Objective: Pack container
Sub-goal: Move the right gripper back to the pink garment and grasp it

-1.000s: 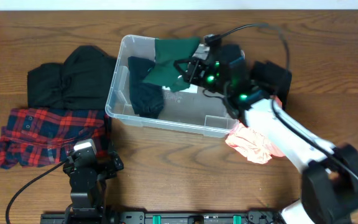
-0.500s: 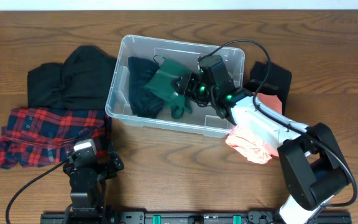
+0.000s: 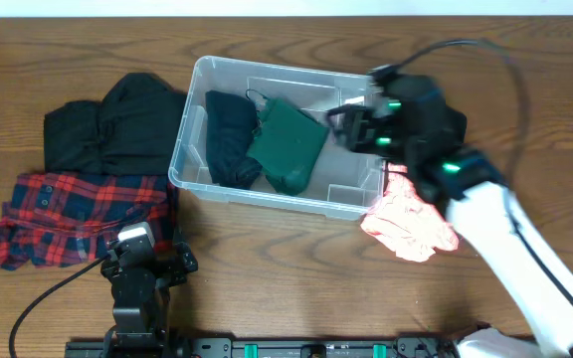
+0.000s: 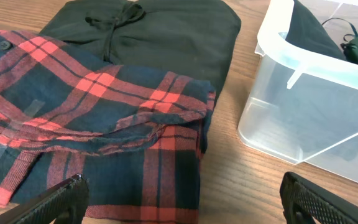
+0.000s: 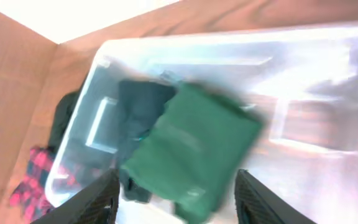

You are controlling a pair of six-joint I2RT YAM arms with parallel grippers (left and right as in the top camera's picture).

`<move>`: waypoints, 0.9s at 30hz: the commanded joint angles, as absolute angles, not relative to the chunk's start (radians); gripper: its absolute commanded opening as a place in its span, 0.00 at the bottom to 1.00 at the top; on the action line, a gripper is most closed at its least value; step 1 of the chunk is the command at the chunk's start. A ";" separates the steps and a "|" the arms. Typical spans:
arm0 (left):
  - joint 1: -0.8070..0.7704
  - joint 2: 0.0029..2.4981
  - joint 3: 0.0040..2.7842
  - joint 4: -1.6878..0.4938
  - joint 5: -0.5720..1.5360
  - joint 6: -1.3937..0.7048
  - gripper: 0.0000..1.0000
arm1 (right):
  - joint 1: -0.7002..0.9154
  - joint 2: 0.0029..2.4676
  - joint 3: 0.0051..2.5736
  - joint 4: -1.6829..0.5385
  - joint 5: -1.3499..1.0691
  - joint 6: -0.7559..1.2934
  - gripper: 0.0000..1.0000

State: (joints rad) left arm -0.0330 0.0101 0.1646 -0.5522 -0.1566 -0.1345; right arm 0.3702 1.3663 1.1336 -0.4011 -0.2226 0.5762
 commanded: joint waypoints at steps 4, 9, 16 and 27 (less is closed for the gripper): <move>-0.031 0.003 0.149 -0.551 -0.158 -0.133 0.98 | 0.104 1.294 1.139 -0.569 -0.203 0.501 0.66; -0.031 0.003 0.149 -0.551 -0.158 -0.133 0.98 | -0.168 1.341 1.135 -0.696 -0.248 0.488 0.89; -0.031 0.003 0.149 -0.551 -0.158 -0.133 0.98 | -0.385 1.542 1.119 -0.757 -0.378 0.332 0.95; -0.031 0.003 0.149 -0.551 -0.158 -0.133 0.98 | -0.280 1.713 1.115 -0.803 -0.540 0.062 0.85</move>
State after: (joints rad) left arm -0.0330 0.0101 0.1646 -0.5526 -0.1566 -0.1345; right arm -0.3222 1.7191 1.1152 -0.8001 -0.5083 0.1497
